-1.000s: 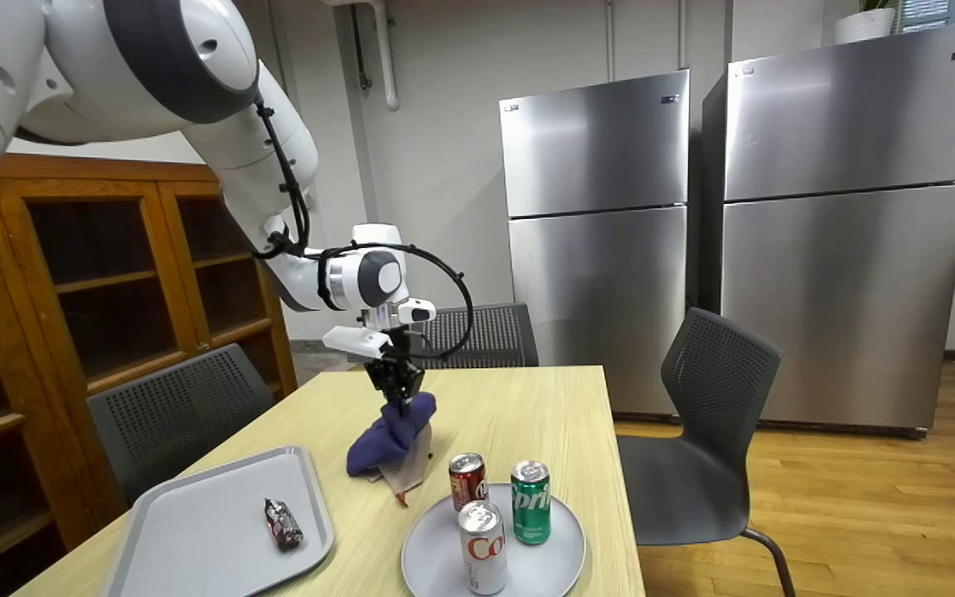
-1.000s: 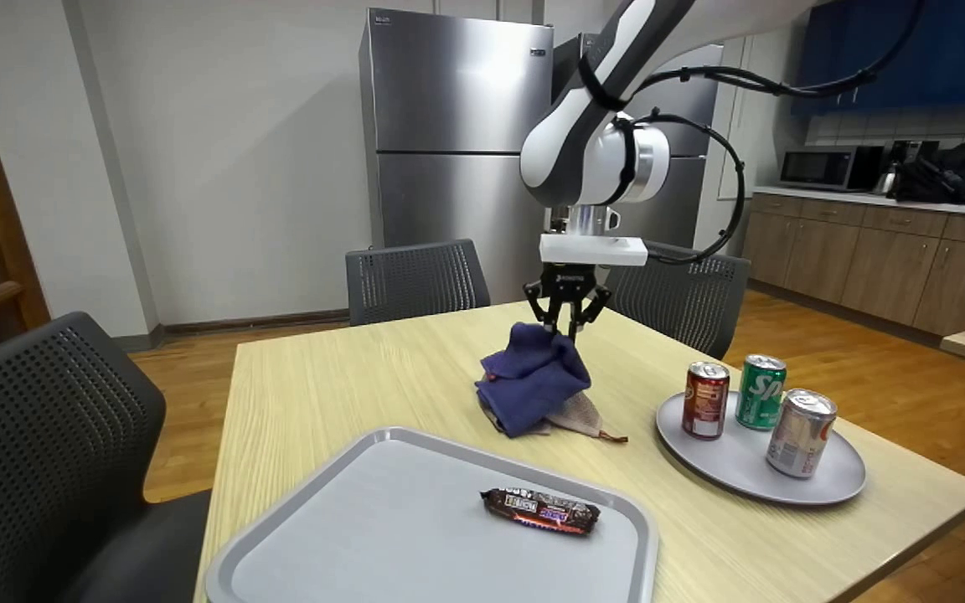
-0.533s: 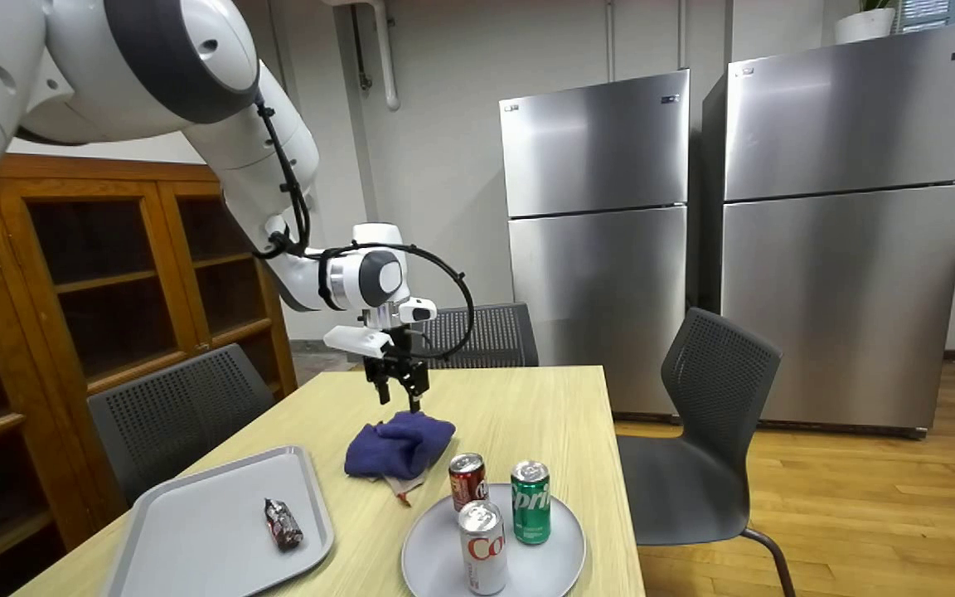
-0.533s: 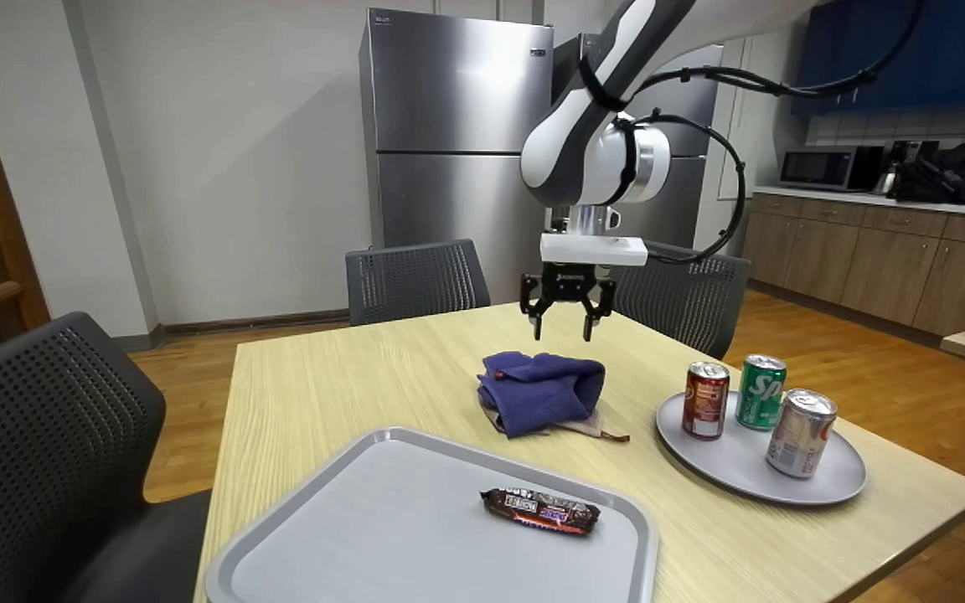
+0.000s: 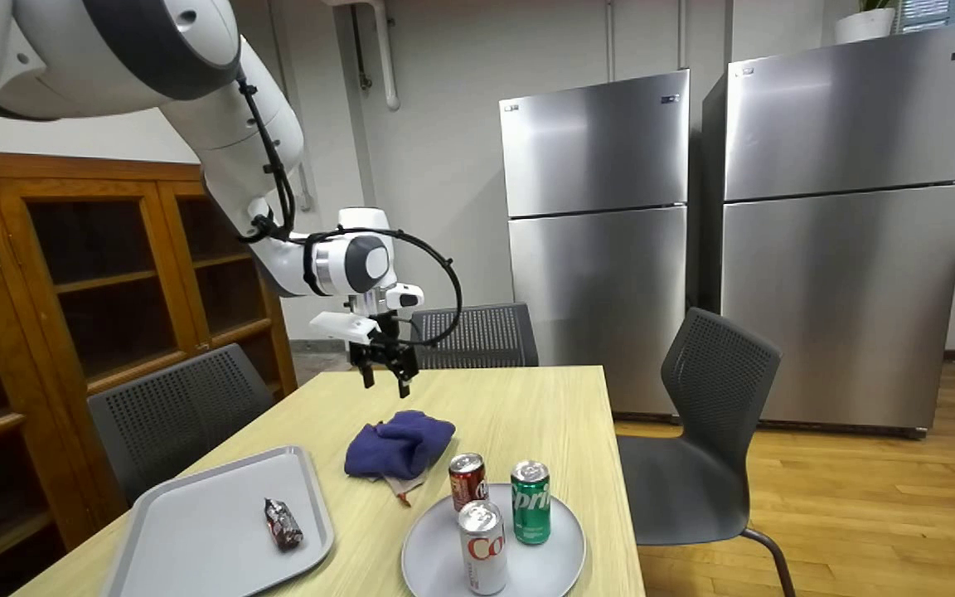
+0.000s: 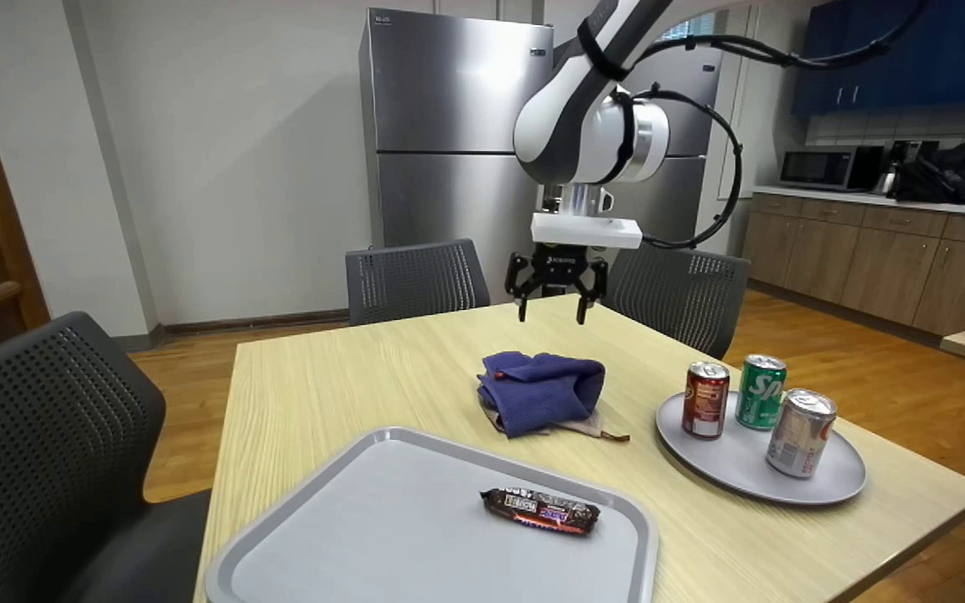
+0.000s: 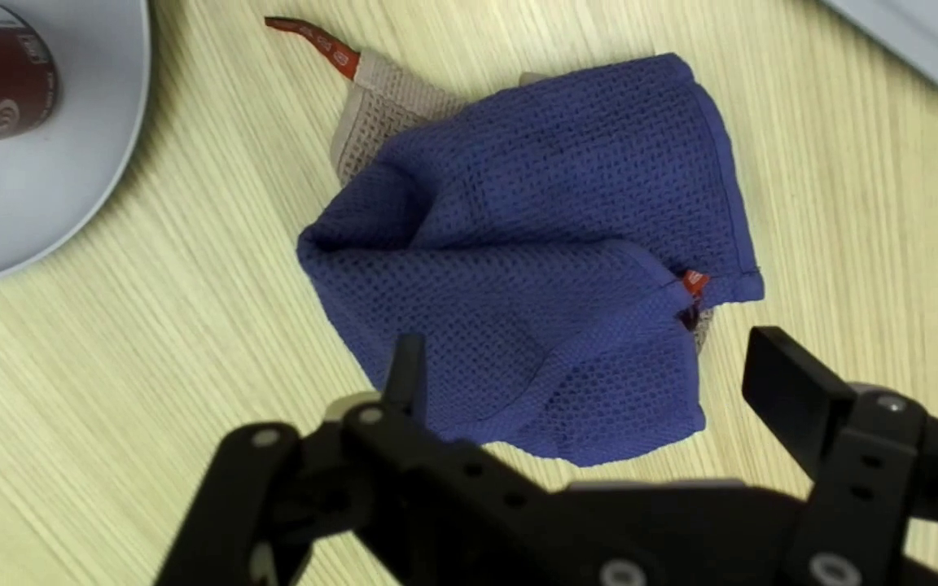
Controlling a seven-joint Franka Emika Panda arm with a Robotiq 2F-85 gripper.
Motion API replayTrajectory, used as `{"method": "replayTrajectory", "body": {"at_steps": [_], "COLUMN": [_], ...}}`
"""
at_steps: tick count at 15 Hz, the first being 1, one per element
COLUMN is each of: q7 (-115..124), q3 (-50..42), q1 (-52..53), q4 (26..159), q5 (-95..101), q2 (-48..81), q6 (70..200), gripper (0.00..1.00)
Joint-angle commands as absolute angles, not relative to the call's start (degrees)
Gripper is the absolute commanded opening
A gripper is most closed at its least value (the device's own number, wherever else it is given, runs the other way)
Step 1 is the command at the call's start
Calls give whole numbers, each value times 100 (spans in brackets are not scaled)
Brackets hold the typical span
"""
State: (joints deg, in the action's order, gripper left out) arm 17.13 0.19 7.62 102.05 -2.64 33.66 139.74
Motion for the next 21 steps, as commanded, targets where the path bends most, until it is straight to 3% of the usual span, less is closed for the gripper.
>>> {"method": "replayTrajectory", "body": {"at_steps": [1, 12, 21], "q7": [1370, -113, -1172], "q3": [248, 939, 1266], "q1": [722, 765, 896], "q4": [10814, 12201, 12829], "q5": [-387, -343, -193], "q2": [2763, 1605, 1534], "q6": [14046, 13922, 13866], "gripper": [100, 100, 100]}}
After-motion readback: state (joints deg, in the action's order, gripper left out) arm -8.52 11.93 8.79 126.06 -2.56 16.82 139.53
